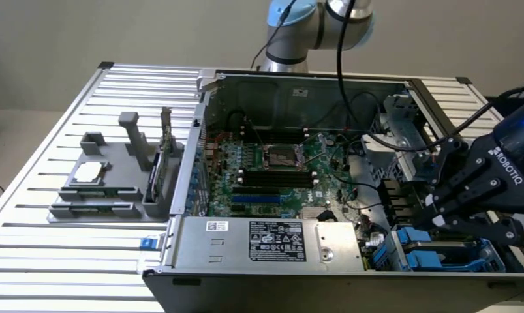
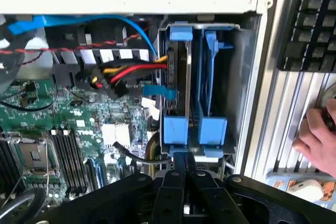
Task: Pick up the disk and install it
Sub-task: 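Insert the second disk wire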
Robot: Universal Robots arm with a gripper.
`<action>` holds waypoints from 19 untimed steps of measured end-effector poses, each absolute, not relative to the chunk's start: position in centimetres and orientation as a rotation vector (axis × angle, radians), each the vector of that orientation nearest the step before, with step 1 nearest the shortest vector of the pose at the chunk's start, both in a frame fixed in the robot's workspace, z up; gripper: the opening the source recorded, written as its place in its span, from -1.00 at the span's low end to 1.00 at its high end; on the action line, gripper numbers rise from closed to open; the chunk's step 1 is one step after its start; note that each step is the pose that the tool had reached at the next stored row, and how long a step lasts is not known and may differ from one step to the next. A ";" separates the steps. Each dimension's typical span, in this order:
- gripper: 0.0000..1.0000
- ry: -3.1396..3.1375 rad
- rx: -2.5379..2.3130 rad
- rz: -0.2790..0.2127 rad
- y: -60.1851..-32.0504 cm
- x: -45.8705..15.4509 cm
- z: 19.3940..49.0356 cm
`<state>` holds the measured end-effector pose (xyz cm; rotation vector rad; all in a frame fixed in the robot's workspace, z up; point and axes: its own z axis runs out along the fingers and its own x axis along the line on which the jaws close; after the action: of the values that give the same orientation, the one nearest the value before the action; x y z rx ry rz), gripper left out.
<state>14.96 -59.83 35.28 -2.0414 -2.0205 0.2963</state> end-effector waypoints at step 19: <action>-0.79 -2.103 -2.042 -0.055 -59.8 12.8 35.4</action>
<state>12.83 -59.83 35.37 -2.0416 -2.1029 -0.0553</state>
